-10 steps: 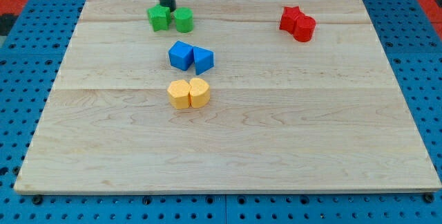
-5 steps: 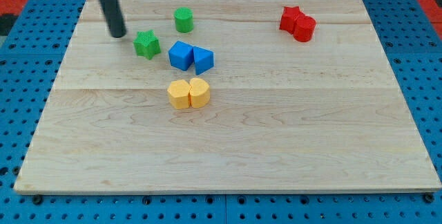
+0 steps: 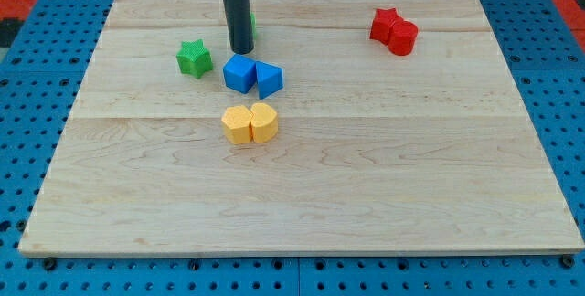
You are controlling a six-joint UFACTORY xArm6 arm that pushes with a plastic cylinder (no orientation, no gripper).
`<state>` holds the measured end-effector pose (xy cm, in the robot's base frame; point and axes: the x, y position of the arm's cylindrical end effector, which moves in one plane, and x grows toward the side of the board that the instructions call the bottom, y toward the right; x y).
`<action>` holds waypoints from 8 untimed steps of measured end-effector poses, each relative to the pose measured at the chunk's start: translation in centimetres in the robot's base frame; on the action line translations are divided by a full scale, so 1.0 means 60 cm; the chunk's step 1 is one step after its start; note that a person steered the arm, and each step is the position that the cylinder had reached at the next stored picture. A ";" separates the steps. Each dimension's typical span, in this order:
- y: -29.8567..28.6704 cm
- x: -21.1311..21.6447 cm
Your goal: Move the green blocks diagonally top left to the yellow blocks
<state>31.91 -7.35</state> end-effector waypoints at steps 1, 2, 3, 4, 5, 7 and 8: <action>0.000 0.000; 0.000 -0.001; -0.011 -0.001; -0.085 0.010; -0.058 0.062; -0.153 0.072; -0.224 0.072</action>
<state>36.21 -20.81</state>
